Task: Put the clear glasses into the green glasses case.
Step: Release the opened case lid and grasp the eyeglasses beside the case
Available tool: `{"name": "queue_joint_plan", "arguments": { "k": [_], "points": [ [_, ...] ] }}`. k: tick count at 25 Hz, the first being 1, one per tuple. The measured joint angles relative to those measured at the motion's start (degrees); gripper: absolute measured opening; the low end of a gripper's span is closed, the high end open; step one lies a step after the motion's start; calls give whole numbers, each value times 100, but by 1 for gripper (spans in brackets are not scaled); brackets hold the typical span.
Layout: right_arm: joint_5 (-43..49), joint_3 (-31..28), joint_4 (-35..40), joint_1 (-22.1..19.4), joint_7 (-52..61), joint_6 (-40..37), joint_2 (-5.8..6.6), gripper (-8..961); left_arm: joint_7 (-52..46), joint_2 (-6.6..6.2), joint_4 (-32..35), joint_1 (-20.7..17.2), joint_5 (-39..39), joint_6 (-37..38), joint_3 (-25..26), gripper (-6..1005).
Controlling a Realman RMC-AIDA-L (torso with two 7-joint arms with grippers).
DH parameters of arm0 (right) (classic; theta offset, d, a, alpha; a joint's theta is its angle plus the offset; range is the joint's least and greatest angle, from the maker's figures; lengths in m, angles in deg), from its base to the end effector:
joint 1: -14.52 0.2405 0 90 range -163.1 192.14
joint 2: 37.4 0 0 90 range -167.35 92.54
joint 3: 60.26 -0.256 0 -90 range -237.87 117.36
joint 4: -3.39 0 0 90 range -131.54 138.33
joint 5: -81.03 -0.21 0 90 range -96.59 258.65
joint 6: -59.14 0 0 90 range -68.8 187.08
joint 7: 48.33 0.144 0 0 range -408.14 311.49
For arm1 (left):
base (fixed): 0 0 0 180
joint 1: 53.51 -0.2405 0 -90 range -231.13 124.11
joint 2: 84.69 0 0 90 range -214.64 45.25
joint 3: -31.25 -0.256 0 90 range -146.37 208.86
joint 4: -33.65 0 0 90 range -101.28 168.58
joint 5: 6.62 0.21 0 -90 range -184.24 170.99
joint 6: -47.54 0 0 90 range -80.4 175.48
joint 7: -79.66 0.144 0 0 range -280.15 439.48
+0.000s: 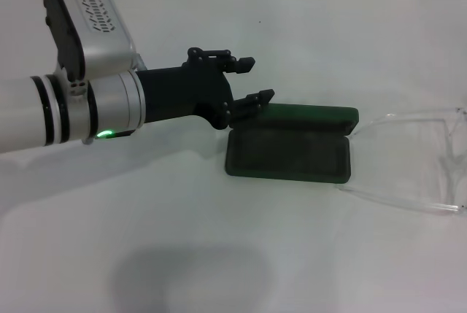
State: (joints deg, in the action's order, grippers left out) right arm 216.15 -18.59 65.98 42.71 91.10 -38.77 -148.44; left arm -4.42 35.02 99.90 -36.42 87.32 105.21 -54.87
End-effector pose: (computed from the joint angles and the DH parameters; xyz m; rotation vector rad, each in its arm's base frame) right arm 0.2902 0.3331 0.1078 -2.3161 1.6079 0.1362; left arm -0.1873 0.3369 -0.0374 -2.6402 -0.1983 -0.5000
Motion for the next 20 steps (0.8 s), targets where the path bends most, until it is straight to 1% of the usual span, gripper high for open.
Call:
{"name": "queue_joint_plan", "arguments": {
  "k": [4, 6, 7, 8, 10, 18, 20],
  "points": [
    [51, -9, 158, -38, 79, -271, 11, 298, -2, 0, -9, 8, 0, 0, -4, 546],
    [51, -9, 158, -38, 79, -271, 11, 299, -3, -1, -12, 17, 0, 0, -10, 546],
    [96, -8, 311, -58, 131, -382, -8, 300, -3, -3, -14, 20, 0, 0, -12, 546],
    [238, 3, 703, -137, 334, -481, -77, 300, -3, -4, -14, 22, 0, 0, -15, 546],
    [285, -10, 820, -180, 436, -460, -103, 302, -3, -6, -14, 27, 0, 0, -30, 546],
    [512, -14, 838, -219, 666, -345, -152, 302, -71, -9, 11, 80, 27, 153, -4, 546],
    [545, -6, 829, -217, 667, -312, -223, 302, -86, -9, 12, 91, 48, 156, -2, 546]
  ]
}}
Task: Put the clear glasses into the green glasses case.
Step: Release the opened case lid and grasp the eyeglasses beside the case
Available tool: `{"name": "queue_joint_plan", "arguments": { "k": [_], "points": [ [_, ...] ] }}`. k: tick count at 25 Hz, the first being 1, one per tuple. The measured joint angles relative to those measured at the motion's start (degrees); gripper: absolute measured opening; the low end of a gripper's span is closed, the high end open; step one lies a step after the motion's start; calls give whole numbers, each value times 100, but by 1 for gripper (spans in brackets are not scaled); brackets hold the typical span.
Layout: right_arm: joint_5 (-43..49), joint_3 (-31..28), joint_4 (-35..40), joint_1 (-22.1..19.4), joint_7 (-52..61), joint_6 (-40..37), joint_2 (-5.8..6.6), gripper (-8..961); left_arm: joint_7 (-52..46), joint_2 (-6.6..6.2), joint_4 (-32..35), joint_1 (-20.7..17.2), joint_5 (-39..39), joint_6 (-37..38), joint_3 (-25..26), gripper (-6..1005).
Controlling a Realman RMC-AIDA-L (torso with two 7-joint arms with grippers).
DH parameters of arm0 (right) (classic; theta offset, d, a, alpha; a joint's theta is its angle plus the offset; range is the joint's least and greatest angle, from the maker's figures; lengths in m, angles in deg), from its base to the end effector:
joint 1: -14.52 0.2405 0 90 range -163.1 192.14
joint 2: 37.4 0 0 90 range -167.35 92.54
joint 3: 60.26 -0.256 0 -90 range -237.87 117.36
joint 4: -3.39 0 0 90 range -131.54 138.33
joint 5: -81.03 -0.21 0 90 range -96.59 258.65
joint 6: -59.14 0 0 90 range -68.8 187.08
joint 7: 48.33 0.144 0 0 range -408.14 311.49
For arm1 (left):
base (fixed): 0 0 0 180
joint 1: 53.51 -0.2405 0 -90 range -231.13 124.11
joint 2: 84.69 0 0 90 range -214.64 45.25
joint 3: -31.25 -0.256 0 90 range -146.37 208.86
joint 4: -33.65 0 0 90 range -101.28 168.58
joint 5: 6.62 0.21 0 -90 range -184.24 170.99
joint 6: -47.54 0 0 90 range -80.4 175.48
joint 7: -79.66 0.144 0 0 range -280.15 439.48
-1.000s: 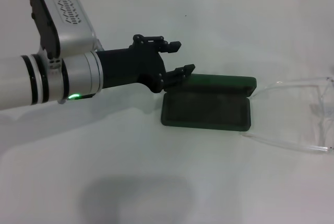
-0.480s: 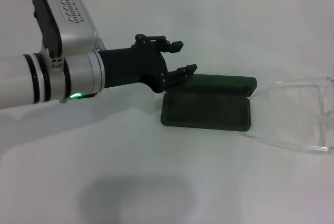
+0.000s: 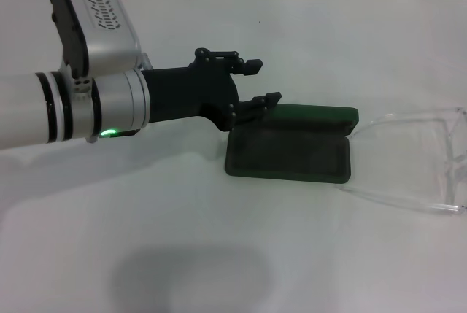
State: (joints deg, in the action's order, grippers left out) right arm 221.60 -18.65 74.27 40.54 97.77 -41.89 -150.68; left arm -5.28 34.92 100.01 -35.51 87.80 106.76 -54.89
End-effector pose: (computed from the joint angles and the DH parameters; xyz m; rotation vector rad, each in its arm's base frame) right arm 0.2917 0.3180 0.1140 -2.2003 1.6908 0.0347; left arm -0.1817 0.3364 -0.0385 -2.6719 -0.1840 -0.5072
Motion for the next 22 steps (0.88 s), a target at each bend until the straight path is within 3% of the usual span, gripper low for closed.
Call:
{"name": "queue_joint_plan", "arguments": {
  "k": [6, 22],
  "points": [
    [4, 37, 54, -2, -12, 172, -190, 302, -1, 0, -23, 34, 30, 2, -14, 546],
    [-24, 596, -18, 79, 9, 518, -203, 302, 42, 0, -104, 40, 109, 1, 2, 546]
  ]
}}
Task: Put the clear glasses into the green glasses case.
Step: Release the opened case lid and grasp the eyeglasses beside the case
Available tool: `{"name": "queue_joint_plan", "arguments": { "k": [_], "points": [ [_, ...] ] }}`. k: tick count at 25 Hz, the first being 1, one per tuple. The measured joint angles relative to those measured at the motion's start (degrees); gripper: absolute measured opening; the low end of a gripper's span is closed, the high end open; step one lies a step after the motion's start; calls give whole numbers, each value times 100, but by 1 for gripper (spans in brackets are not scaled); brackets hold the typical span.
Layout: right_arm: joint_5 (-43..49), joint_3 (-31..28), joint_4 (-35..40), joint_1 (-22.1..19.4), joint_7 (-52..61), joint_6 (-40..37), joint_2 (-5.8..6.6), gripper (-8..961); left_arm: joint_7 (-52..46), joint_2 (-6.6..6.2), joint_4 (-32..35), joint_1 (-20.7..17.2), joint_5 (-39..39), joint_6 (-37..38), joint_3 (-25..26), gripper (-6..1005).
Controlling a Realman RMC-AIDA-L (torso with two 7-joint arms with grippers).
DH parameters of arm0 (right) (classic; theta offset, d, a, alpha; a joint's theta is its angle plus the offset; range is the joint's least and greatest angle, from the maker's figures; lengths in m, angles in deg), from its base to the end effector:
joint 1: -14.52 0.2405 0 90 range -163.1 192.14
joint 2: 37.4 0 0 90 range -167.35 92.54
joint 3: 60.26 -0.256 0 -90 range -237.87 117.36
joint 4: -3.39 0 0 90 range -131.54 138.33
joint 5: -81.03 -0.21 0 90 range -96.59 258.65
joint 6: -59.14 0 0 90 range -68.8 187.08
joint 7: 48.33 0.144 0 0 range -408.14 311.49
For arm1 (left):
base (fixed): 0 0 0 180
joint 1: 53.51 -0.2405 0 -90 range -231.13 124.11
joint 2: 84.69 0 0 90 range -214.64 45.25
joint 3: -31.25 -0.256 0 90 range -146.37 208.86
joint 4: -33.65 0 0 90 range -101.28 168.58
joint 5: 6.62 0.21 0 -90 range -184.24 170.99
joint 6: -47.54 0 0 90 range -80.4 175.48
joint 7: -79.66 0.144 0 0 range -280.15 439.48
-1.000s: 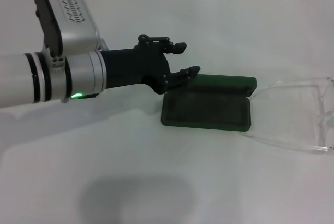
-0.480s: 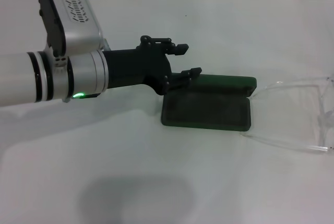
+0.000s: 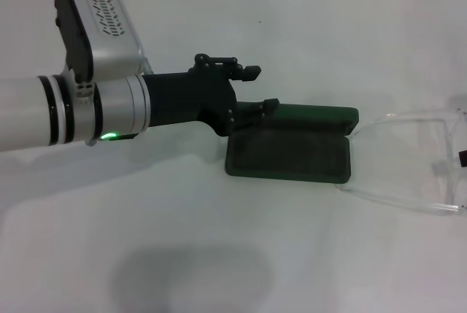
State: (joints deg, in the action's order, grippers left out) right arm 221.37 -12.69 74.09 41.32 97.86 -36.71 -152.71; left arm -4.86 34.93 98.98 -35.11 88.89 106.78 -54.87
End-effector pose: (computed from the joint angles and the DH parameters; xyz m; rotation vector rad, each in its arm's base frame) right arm 0.2779 0.3318 0.0882 -2.2543 1.6075 0.0019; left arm -0.1859 0.3364 -0.0418 -2.6845 -0.1792 -0.4765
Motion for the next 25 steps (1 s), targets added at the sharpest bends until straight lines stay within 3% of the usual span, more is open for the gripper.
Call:
{"name": "queue_joint_plan", "arguments": {
  "k": [5, 25],
  "points": [
    [-22, 1, -13, -35, 120, 193, -11, 424, 4, -5, -22, -7, 0, -1, -2, 546],
    [-251, 292, -327, -132, 152, 695, -53, 407, 16, -9, -258, 195, -7, -71, 1, 545]
  ]
}}
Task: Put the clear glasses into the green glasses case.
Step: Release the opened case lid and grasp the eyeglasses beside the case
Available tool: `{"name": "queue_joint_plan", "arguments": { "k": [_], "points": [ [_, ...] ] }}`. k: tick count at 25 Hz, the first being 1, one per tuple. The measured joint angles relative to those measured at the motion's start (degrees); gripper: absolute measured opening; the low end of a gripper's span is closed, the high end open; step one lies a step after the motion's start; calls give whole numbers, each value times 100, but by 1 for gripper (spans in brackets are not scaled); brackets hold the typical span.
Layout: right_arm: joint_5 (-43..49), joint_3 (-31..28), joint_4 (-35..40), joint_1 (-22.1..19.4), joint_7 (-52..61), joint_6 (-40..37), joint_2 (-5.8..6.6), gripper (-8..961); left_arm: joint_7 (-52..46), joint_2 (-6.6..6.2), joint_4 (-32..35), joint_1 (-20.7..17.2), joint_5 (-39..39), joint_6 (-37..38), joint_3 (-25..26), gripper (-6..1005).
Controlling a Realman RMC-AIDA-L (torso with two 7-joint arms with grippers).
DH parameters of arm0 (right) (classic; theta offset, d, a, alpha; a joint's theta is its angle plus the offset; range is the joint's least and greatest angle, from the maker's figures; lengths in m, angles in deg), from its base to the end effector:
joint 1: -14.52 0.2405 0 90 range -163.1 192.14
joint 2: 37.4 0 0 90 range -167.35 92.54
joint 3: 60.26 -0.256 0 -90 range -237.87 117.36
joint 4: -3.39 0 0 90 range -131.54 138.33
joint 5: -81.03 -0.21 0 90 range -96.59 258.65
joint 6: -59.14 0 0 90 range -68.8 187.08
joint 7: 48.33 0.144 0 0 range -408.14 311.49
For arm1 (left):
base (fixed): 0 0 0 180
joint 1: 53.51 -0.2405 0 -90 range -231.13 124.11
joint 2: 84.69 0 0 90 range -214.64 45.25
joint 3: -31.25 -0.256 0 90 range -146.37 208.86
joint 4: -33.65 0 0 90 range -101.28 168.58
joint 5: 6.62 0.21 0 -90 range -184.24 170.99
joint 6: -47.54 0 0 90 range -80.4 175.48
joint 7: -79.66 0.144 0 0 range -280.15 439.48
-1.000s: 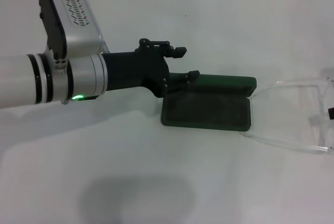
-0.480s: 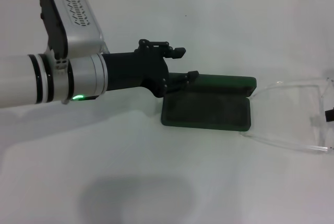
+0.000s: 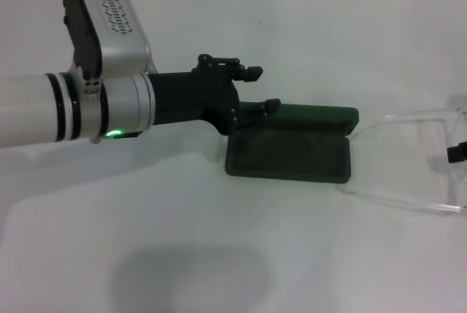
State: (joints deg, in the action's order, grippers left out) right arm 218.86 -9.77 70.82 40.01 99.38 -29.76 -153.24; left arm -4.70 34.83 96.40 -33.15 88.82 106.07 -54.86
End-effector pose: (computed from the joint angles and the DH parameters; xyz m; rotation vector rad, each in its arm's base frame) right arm 0.2859 0.3373 0.0723 -2.1972 1.6394 0.0647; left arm -0.1862 0.3421 -0.0466 -2.6931 -0.1895 -0.4638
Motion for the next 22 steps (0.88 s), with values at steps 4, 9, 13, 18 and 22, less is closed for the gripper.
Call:
{"name": "queue_joint_plan", "arguments": {
  "k": [4, 9, 13, 18, 22],
  "points": [
    [-1, 0, -100, 27, -11, 32, 5, 408, 9, 0, 0, 7, 0, -7, 7, 545],
    [-1, 154, -202, 71, -4, 125, 10, 408, 79, 4, 0, 6, 0, -9, 7, 545],
    [-5, 271, -261, 81, 18, 261, 6, 408, 86, 8, -34, 4, 0, -36, 7, 545],
    [-4, 333, -438, 146, 10, 315, 8, 407, 87, 9, -74, 3, -3, -86, 14, 545],
    [-4, 382, -450, 143, 13, 349, 9, 407, 87, 9, -77, 3, -3, -88, 15, 545]
  ]
}}
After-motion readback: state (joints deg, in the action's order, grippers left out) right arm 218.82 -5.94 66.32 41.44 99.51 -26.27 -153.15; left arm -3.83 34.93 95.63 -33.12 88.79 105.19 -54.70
